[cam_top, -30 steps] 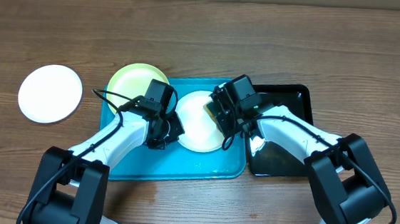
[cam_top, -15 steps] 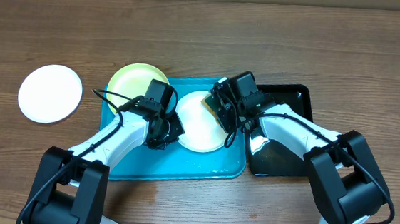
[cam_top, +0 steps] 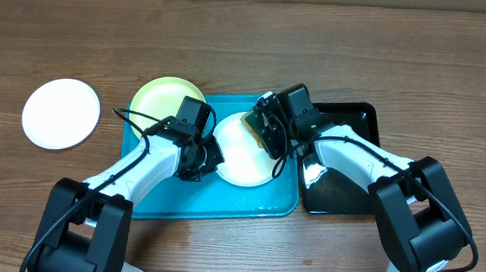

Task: Clean dirty plates on tray and stack at the side
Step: 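Scrub the white plate surface with the sponge in the right gripper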

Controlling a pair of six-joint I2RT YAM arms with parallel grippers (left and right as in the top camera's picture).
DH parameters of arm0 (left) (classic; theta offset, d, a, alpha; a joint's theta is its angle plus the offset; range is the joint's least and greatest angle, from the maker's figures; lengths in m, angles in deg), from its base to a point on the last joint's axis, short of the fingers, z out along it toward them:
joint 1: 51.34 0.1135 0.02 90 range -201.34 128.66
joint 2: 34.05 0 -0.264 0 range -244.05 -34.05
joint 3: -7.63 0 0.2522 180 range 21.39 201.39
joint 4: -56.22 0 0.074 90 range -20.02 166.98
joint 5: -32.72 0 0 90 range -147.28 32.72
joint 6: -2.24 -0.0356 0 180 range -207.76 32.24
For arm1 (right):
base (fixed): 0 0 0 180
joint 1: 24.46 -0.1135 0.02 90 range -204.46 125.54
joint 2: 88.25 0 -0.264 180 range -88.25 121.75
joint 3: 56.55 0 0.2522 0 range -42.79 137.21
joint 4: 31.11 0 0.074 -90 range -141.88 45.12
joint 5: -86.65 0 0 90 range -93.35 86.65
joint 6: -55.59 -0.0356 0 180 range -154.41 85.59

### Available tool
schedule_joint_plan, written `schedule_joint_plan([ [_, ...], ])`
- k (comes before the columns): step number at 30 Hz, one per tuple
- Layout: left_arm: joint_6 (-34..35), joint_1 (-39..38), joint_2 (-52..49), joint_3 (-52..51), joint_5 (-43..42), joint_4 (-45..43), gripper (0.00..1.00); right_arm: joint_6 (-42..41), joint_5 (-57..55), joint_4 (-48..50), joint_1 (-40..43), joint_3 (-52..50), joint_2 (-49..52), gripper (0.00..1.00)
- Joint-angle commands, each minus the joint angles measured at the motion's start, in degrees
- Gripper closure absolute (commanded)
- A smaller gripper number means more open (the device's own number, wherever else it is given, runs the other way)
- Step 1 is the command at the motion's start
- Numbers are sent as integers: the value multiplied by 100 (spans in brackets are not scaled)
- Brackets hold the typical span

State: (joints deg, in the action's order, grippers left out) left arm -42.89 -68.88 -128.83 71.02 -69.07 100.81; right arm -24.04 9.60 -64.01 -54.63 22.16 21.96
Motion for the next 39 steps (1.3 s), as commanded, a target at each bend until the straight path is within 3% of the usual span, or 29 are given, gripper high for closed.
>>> schedule_joint_plan([
  [1,-162,-17,-74,-4,37,68,96,42,313,-55,37,428,2,96],
  [12,-160,-17,-74,-4,37,70,96,505,365,-1580,87,1283,-177,96],
  [22,-157,-17,-74,-4,35,68,96,1386,750,-1539,155,1150,234,96],
  [39,-157,-17,-74,-4,37,81,96,1410,1032,-715,352,1150,610,96],
])
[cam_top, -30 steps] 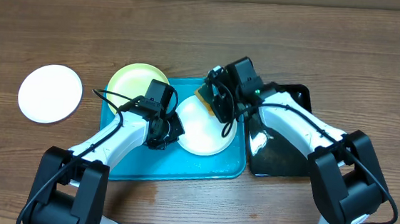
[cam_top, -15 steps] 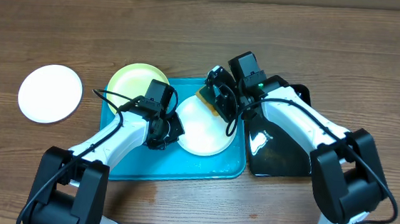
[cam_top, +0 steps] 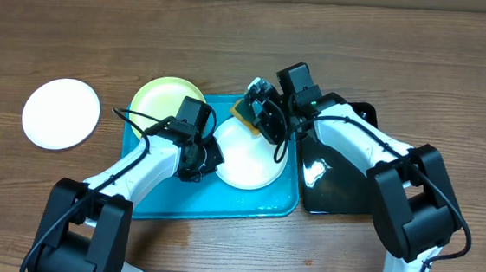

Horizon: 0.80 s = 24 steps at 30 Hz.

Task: Clean dirty plates on tray and stack at the side
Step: 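Scrub the white plate surface with the sponge in the right gripper, then return the sponge to the black tray with the right gripper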

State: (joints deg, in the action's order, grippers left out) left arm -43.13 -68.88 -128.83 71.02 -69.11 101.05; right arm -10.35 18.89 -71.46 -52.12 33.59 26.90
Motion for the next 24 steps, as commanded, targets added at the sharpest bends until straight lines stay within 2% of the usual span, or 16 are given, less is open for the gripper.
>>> schedule_joint_plan([
  [1,-133,-17,-74,-4,42,57,96,42,105,28,107,7,149,96],
  [11,-133,-17,-74,-4,42,57,96,20,-76,-144,166,9,269,96],
  [24,-131,-17,-74,-4,42,48,96,22,-155,-1602,299,24,-531,96],
])
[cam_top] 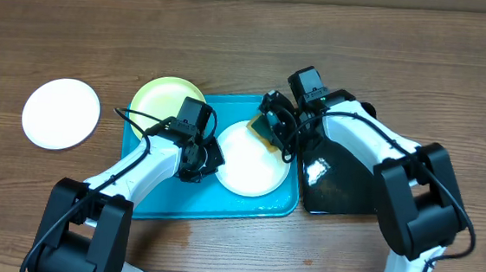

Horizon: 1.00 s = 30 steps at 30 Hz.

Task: Clean dirty plates on tray and stack at the side
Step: 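Return the sponge to the black tray with the right gripper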

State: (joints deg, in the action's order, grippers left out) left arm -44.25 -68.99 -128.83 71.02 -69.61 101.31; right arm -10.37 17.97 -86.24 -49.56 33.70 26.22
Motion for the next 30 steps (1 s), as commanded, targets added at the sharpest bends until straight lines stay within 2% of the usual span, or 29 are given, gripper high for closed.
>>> schedule_joint_plan([
  [1,-20,-7,-74,-4,92,22,96,24,-63,-201,44,13,-586,96],
  [6,-20,-7,-74,-2,90,13,96,-66,-120,-459,48,13,-1311,96],
  [13,-31,-7,-74,-4,90,17,96,-1353,-1174,-863,122,13,-1996,96],
  [15,-122,-7,-74,-2,66,17,91,-1912,-1471,-1025,223,13,-1998,96],
  [17,-160,-7,-74,-2,37,59,79,-2378,-1626,-1220,354,4,-1989,96],
  [20,-177,-7,-74,-2,24,175,78,-3014,-1685,-1537,643,0,-1987,96],
  [24,-177,-7,-74,-2,28,236,79,-3453,-1749,-1856,1060,-44,-1985,96],
  [30,-352,-7,-74,-2,-9,251,91,-3589,-1770,-1862,1436,-684,-1985,96],
])
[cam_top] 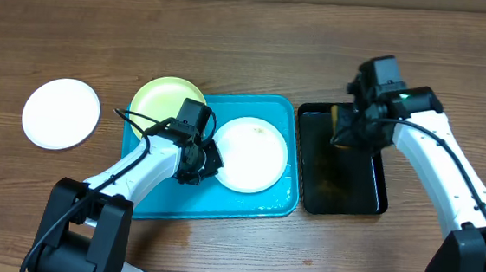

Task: Clean dirty plates on tray and stack at the side
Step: 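Return the sponge to the black tray with the right gripper, then lift the white plate off the teal tray with the left gripper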

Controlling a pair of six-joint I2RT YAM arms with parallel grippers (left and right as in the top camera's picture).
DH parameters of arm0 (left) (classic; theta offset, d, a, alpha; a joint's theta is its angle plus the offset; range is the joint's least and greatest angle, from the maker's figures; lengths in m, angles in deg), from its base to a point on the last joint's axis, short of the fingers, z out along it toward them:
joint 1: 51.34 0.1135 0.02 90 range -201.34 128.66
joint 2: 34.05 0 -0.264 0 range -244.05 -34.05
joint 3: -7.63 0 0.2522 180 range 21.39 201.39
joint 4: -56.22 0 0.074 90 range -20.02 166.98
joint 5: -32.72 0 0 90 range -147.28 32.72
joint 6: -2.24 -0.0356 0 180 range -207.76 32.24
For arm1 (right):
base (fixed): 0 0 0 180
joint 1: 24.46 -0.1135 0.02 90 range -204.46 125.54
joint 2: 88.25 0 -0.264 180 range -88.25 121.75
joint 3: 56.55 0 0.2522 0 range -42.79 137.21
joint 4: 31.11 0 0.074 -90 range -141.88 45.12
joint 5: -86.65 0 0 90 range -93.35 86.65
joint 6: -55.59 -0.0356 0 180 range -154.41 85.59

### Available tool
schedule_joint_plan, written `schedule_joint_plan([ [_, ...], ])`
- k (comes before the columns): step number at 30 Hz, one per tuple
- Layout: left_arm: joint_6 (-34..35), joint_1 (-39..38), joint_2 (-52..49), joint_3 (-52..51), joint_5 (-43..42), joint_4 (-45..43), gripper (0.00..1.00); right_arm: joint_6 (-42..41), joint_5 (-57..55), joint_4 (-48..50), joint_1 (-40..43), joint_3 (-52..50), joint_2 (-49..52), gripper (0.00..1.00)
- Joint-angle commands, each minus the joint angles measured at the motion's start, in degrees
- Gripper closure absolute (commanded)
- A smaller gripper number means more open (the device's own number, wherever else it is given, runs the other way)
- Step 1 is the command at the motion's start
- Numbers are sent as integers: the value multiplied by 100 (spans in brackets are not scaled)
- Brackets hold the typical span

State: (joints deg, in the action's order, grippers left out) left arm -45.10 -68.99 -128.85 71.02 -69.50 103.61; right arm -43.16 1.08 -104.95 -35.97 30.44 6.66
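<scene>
A white plate (pixel 253 154) lies on the teal tray (pixel 220 205). My left gripper (pixel 204 161) sits at the plate's left rim and looks shut on it. A yellow-green plate (pixel 163 98) rests on the tray's back left corner, partly over its edge. My right gripper (pixel 345 129) is over the back of the black tray (pixel 340 183), shut on a yellowish sponge (pixel 337 126). A second white plate (pixel 60 113) lies on the table at the far left.
The black tray stands right beside the teal tray and has a wet, glossy bottom. Bare wooden table lies behind both trays and in front of them. The left arm reaches across the teal tray's left half.
My right gripper has moved with the sponge from the white plate's back right rim to the right, over the black tray. The white plate now shows whole. The left gripper has stayed put.
My right gripper held the sponge on the white plate's upper right part, then at its back edge, then at its back right rim, while my left gripper stayed at the plate's left rim. Now the sponge is off the plate, over the black tray.
</scene>
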Motion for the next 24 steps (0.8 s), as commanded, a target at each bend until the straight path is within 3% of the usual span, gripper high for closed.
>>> schedule_joint_plan([
  [1,-334,-7,-72,-2,-48,22,93,-422,-173,48,101,-525,-28,96],
  [6,-544,-7,-72,7,-140,22,96,-785,-584,667,118,-1421,-28,96],
  [9,-846,-7,-72,81,-140,90,96,-778,-590,1080,120,-1801,-28,77],
  [13,-1145,0,-72,507,-52,693,96,-780,-584,1189,195,-1731,-31,58],
  [19,-1318,0,-72,1266,398,1613,96,-778,-566,713,238,-1147,-31,41],
  [24,-1419,0,-72,1773,428,1893,96,-780,-566,138,238,-422,-31,18],
])
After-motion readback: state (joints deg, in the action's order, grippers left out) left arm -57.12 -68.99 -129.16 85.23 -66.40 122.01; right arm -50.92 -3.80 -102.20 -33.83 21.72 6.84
